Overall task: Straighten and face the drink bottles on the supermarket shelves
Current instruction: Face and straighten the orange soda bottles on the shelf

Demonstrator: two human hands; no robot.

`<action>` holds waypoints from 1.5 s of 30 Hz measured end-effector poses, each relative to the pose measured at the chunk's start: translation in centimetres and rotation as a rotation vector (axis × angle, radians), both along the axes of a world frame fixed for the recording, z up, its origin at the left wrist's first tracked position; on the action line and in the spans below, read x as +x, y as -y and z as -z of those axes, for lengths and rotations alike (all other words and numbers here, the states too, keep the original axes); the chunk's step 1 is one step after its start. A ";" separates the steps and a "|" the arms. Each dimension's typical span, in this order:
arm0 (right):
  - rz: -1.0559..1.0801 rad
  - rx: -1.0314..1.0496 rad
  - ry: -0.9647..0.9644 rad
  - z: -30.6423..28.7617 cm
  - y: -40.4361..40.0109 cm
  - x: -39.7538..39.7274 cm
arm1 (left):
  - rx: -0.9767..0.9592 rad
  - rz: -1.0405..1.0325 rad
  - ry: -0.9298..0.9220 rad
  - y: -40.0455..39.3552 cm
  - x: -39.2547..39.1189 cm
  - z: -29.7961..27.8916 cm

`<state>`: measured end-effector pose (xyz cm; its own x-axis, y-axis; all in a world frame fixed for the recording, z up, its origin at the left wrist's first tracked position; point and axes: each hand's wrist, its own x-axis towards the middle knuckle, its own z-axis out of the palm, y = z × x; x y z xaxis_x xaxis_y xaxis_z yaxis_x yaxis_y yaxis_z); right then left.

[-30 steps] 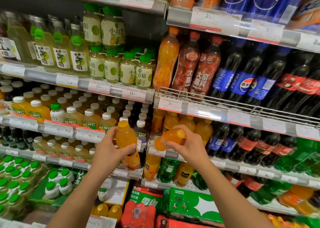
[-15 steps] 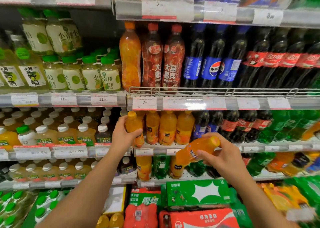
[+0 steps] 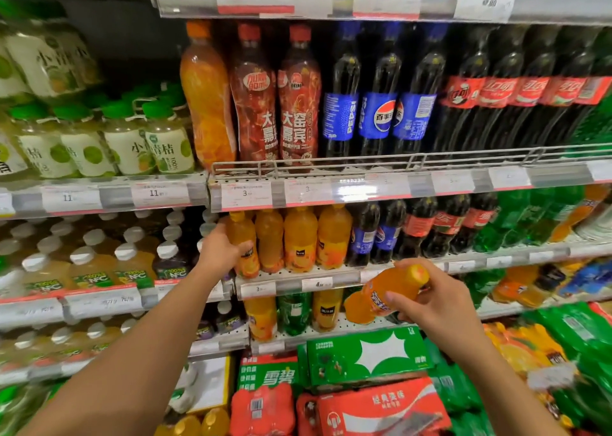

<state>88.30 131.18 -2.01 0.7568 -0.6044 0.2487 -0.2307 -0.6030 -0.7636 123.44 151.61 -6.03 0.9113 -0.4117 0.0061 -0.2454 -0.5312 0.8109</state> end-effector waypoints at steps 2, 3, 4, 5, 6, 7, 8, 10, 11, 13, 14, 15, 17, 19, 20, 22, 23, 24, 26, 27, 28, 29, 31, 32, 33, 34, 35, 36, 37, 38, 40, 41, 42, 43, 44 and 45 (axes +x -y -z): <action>-0.009 0.005 0.001 -0.2 -0.1 -0.1 | 0.023 0.016 0.001 0.2 0.3 0.3; -0.010 0.007 -0.003 -0.3 -0.1 -0.1 | 0.036 0.023 0.004 0.4 0.6 0.5; -0.010 0.011 -0.007 -0.4 -0.2 -0.1 | 0.048 0.027 0.002 0.6 0.9 0.6; -0.007 0.015 -0.011 -0.6 -0.3 -0.1 | 0.061 0.031 -0.005 0.6 1.2 0.6; -0.006 0.017 -0.015 -0.8 -0.5 -0.1 | 0.076 0.036 -0.010 0.7 1.5 0.7; -0.006 0.016 -0.021 -1.0 -0.7 -0.1 | 0.096 0.044 -0.013 0.6 2.0 0.8; -0.007 0.013 -0.029 -1.2 -0.8 -0.1 | 0.116 0.051 -0.010 0.6 2.3 0.9; -0.008 0.004 -0.043 -1.5 -1.1 0.0 | 0.152 0.065 0.007 0.3 2.9 1.1; -0.007 0.001 -0.048 -1.6 -1.4 0.0 | 0.169 0.072 0.021 0.2 3.0 1.2; -0.002 -0.008 -0.052 -1.6 -1.8 0.0 | 0.198 0.087 0.058 0.0 3.2 1.5; 0.003 -0.009 -0.052 -1.5 -2.0 0.0 | 0.210 0.095 0.077 -0.2 3.3 1.6; 0.009 -0.006 -0.053 -1.5 -2.1 -0.1 | 0.216 0.104 0.096 -0.3 3.2 1.6; 0.015 -0.007 -0.057 -1.5 -2.5 -0.4 | 0.218 0.121 0.130 -0.6 3.2 1.6; 0.016 -0.008 -0.057 -1.5 -2.8 -0.7 | 0.216 0.125 0.149 -0.7 3.2 1.8; 0.020 -0.005 -0.054 -1.5 -2.9 -0.9 | 0.214 0.125 0.163 -0.7 3.3 1.9; 0.035 -0.008 -0.067 -1.3 -3.0 -1.2 | 0.221 0.118 0.200 -0.4 3.5 1.9; 0.043 -0.012 -0.086 -1.2 -3.1 -1.4 | 0.231 0.112 0.208 -0.2 3.5 1.8; 0.049 -0.016 -0.100 -1.1 -3.2 -1.6 | 0.243 0.107 0.209 0.0 3.6 1.7; 0.054 -0.019 -0.112 -0.8 -3.3 -1.9 | 0.277 0.105 0.207 0.3 3.8 1.6; 0.052 -0.016 -0.114 -0.6 -3.3 -2.0 | 0.283 0.101 0.200 0.4 3.7 1.5; 0.051 -0.006 -0.114 -0.5 -3.2 -2.2 | 0.278 0.095 0.197 0.5 3.7 1.6; 0.050 0.007 -0.110 -0.6 -3.2 -2.4 | 0.269 0.085 0.189 0.5 3.6 1.7; 0.049 0.028 -0.103 -0.7 -3.1 -2.8 | 0.253 0.046 0.182 0.5 2.8 1.7; 0.048 0.030 -0.098 -0.8 -3.0 -3.0 | 0.238 0.020 0.189 0.5 2.4 1.7; 0.046 0.033 -0.089 -0.8 -2.8 -3.3 | 0.221 -0.007 0.200 0.5 1.8 1.6; 0.041 0.041 -0.073 -0.8 -2.5 -3.6 | 0.206 -0.030 0.217 0.6 1.3 1.6; 0.036 0.050 -0.056 -0.7 -2.2 -3.9 | 0.191 -0.055 0.232 0.6 0.7 1.3; 0.032 0.056 -0.041 -0.6 -1.8 -4.3 | 0.173 -0.081 0.248 0.7 0.1 1.0; 0.031 0.056 -0.027 -0.5 -1.3 -4.6 | 0.155 -0.109 0.262 0.8 -0.6 0.7; 0.032 0.056 -0.016 -0.3 -0.8 -5.0 | 0.141 -0.141 0.281 0.8 -1.2 0.4; 0.044 0.050 -0.003 0.1 0.4 -5.9 | 0.139 -0.215 0.353 1.1 -2.8 -0.1; 0.047 0.045 -0.002 0.3 1.2 -6.4 | 0.141 -0.259 0.384 1.4 -3.8 -0.4; 0.045 0.044 0.000 0.4 1.9 -7.0 | 0.135 -0.303 0.393 1.8 -5.1 -0.7; 0.038 0.047 0.008 0.6 2.8 -7.6 | 0.131 -0.331 0.390 2.5 -6.7 -1.1; 0.031 0.055 0.022 0.9 3.7 -8.3 | 0.130 -0.331 0.396 3.2 -8.4 -1.4; 0.025 0.063 0.039 1.1 4.6 -9.1 | 0.134 -0.300 0.410 4.0 -10.2 -1.8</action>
<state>79.16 126.53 -3.14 0.7319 -0.6382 0.2387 -0.2142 -0.5482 -0.8085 113.26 147.62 -4.28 0.9231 -0.1544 0.3521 -0.3493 -0.7195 0.6002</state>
